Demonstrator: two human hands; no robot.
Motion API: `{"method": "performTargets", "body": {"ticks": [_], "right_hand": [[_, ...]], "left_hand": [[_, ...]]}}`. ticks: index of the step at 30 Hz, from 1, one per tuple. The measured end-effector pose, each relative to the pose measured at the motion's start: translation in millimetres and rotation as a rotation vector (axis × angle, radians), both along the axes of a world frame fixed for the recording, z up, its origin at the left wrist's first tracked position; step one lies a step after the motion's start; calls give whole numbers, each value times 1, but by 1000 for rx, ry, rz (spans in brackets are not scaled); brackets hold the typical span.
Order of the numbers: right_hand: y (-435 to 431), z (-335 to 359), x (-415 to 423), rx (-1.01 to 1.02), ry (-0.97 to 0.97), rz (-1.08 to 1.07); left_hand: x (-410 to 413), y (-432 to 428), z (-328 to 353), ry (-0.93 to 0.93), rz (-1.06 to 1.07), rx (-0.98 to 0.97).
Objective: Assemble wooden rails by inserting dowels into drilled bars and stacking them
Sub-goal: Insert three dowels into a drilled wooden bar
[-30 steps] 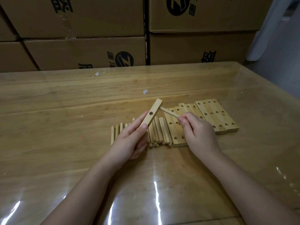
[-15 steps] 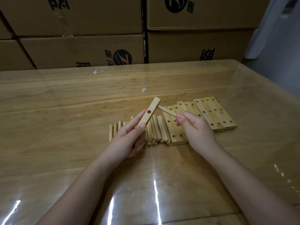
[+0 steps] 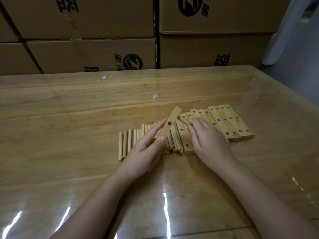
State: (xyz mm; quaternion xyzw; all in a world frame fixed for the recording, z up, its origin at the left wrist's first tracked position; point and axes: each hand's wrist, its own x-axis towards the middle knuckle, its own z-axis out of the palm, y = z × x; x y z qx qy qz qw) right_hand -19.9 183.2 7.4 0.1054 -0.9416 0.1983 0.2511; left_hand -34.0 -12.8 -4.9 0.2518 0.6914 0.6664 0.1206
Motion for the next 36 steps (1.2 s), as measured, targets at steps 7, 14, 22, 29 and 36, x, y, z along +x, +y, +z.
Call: {"method": "performTargets", "body": {"ticks": [7,14,22,29,36], "right_hand": [[-4,7,6,-72,70,-33],[-5,7,5,-239,-39,-4],[0,8,2,-530,-322,50],[6,7,1,-722,-484,108],[4,7,-2,-576,3,13]], "left_hand": [[4,7,2,-53,-49,45],[-1,2,3,-99,-90,54],[-4,-3,7,-26,-85,-82],[-4,-3,4,-11,-92,-99],[-2,5,-7,15,53,27]]}}
